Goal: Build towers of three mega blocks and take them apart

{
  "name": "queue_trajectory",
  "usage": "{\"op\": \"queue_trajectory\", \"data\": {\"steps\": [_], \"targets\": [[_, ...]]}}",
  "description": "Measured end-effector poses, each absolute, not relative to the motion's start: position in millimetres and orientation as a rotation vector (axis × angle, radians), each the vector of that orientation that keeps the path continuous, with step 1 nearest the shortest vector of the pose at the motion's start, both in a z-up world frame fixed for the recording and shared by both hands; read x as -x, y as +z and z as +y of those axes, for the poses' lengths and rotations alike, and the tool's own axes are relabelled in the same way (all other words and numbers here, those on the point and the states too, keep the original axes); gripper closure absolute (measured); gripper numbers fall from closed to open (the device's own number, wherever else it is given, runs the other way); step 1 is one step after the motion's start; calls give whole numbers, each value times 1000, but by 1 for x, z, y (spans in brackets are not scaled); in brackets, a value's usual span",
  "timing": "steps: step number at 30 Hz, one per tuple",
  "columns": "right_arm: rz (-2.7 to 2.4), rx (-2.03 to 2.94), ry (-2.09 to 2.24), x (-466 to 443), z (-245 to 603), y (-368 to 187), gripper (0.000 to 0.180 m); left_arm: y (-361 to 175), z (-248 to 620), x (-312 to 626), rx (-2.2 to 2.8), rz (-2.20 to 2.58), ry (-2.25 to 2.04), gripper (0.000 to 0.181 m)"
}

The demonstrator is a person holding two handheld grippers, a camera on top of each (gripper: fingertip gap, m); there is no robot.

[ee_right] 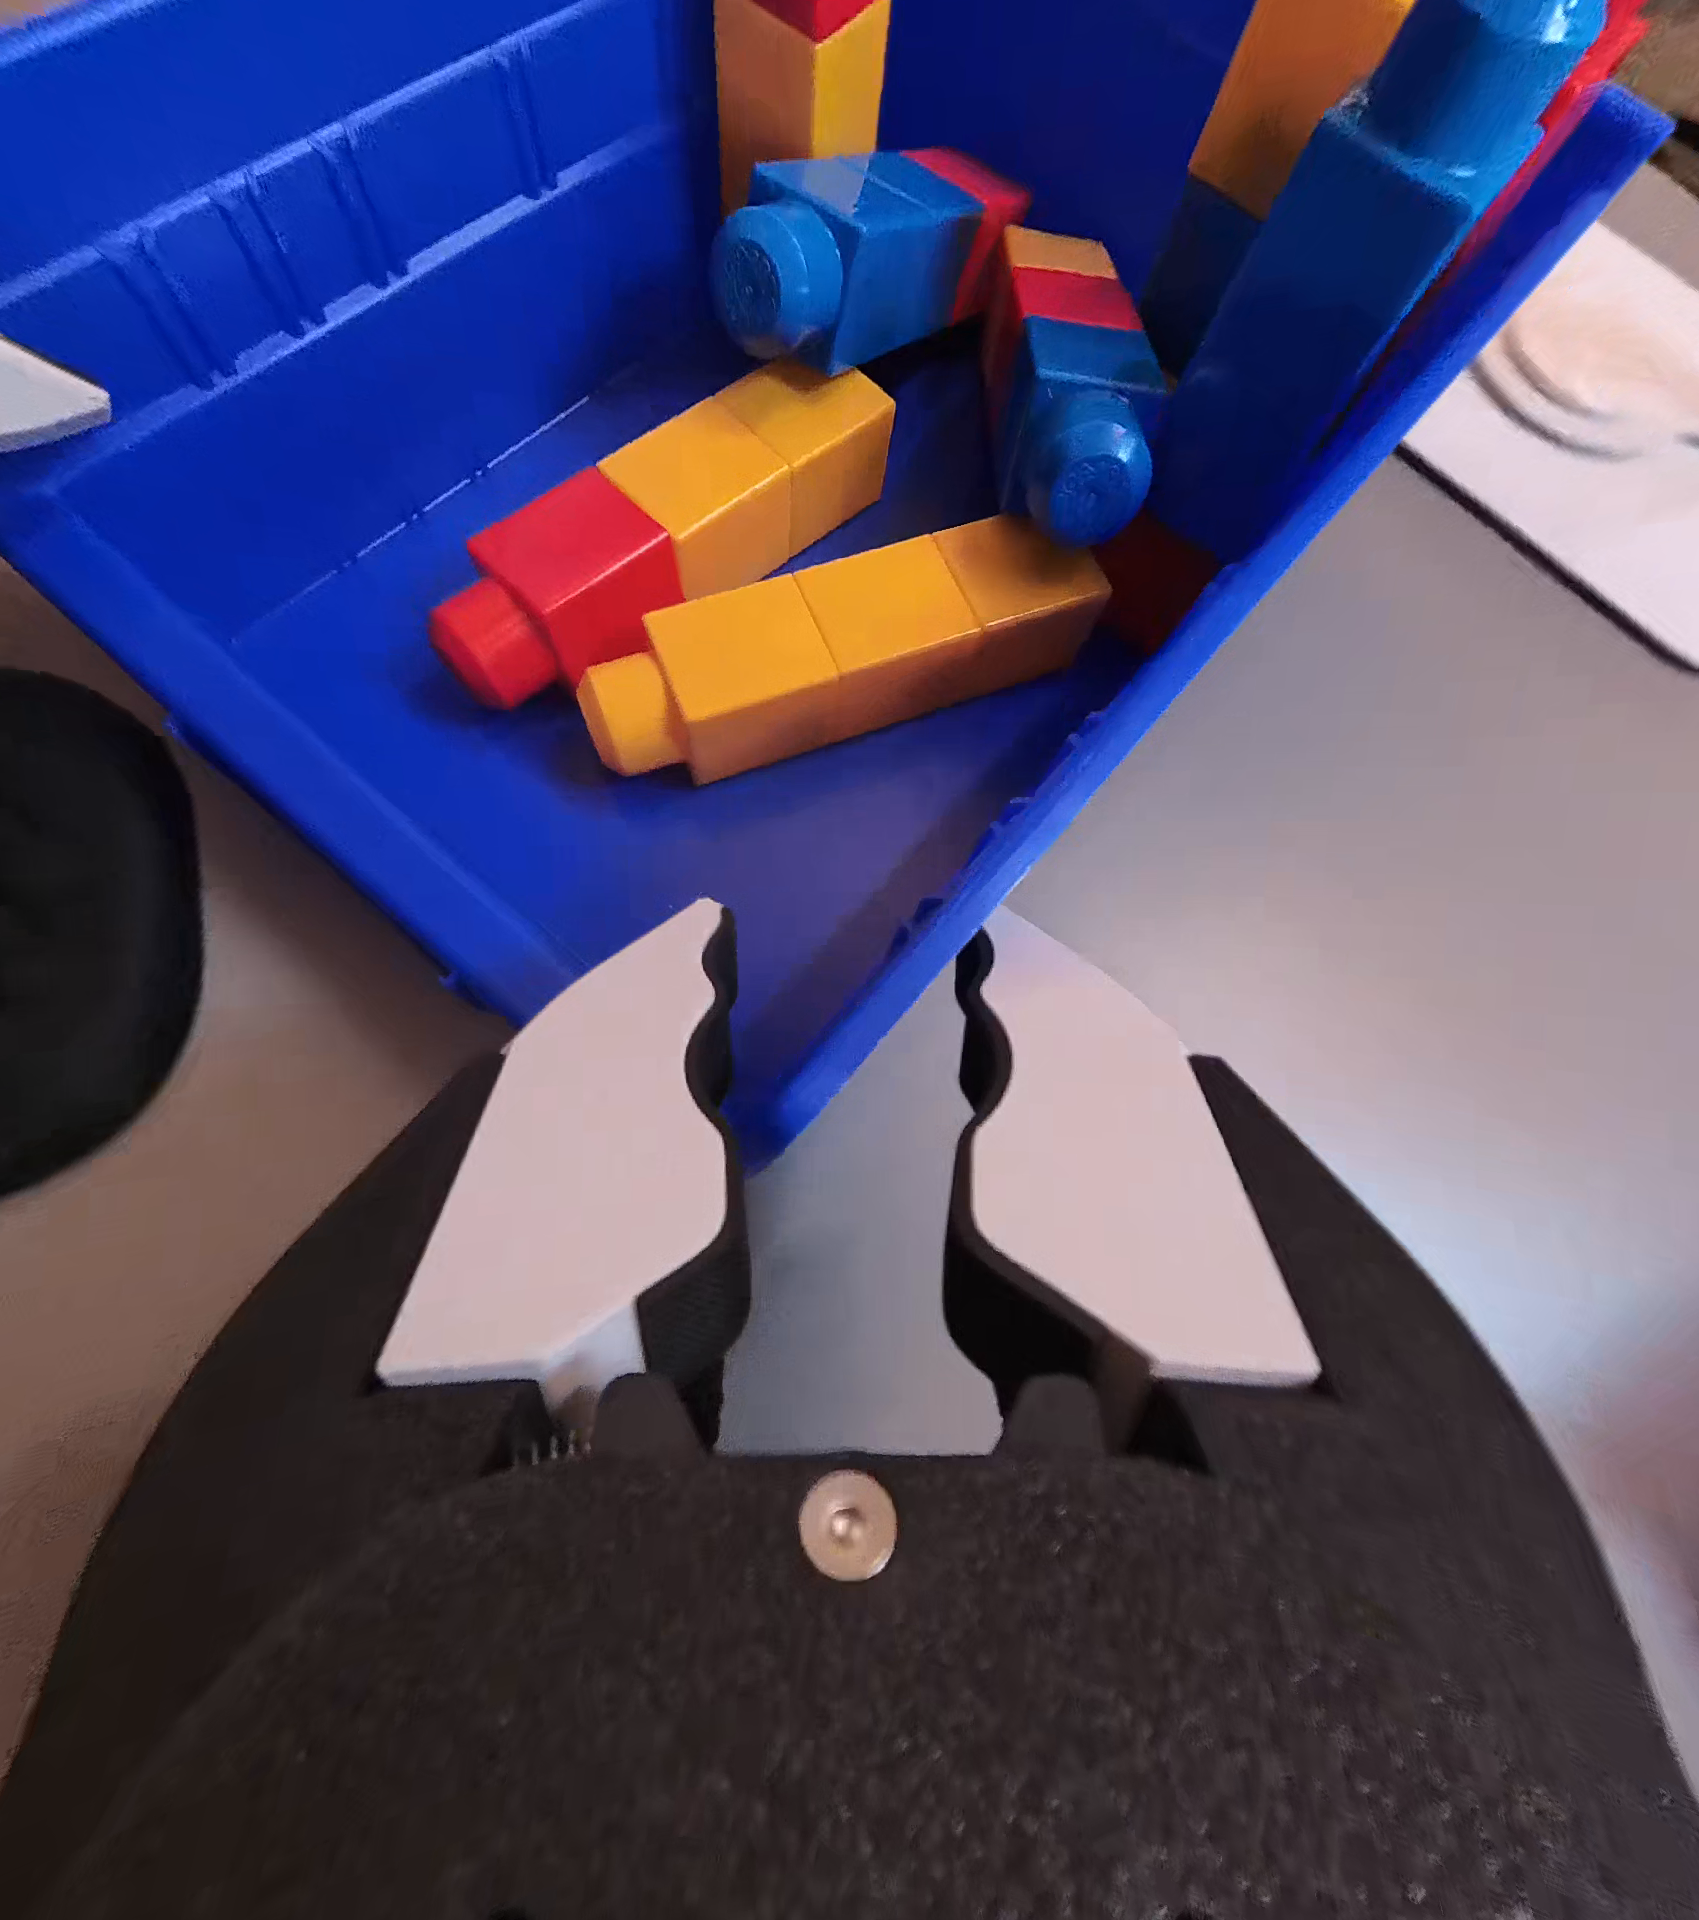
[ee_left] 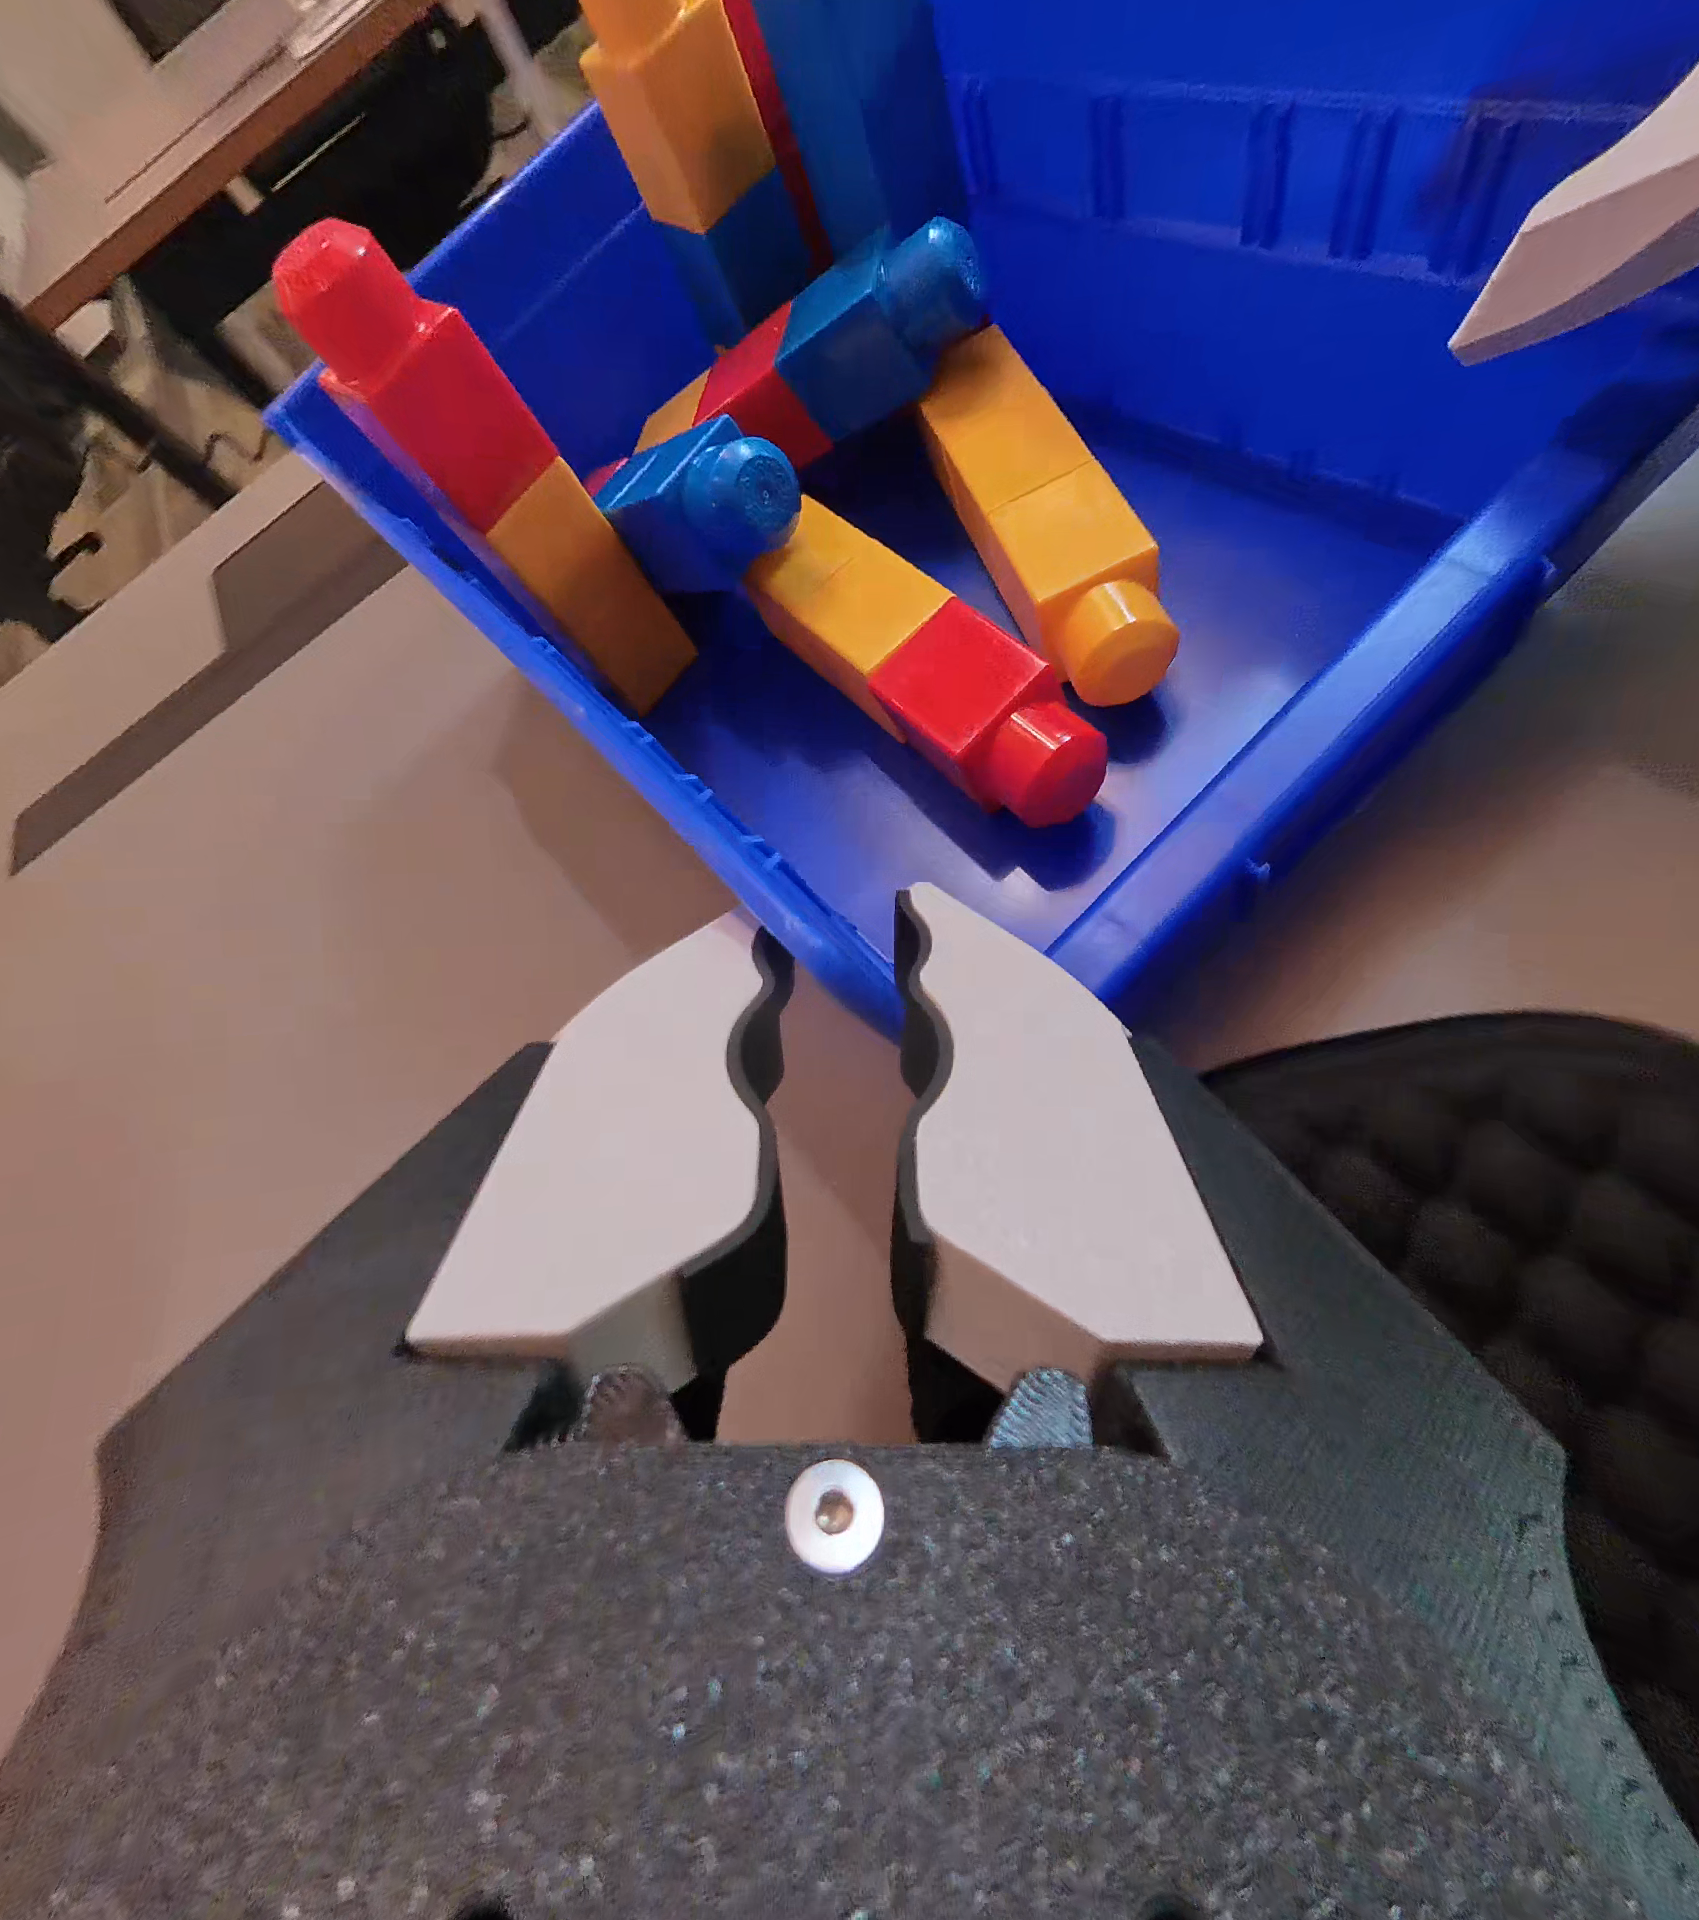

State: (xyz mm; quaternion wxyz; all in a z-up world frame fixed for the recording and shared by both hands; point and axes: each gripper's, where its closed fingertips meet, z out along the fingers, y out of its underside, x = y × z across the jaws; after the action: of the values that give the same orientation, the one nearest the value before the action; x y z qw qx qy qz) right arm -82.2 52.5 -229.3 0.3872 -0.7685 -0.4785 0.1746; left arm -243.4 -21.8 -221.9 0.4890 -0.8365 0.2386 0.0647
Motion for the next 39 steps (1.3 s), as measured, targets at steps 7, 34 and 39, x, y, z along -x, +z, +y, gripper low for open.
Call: {"op": "queue_trajectory", "data": {"steps": [7, 34, 39], "targets": [[-1377, 1880, 418, 165, 63, -231, 138, -221, -31, 316, 2067, 393, 238, 163], [-1311, 1738, 592, 267, 112, -191, 124, -220, 0, 447, 2089, -14, 440, 169], [-1310, 1752, 612, 193, 85, -187, 123, -220, 0, 450, 2075, -42, 426, 169]]}}
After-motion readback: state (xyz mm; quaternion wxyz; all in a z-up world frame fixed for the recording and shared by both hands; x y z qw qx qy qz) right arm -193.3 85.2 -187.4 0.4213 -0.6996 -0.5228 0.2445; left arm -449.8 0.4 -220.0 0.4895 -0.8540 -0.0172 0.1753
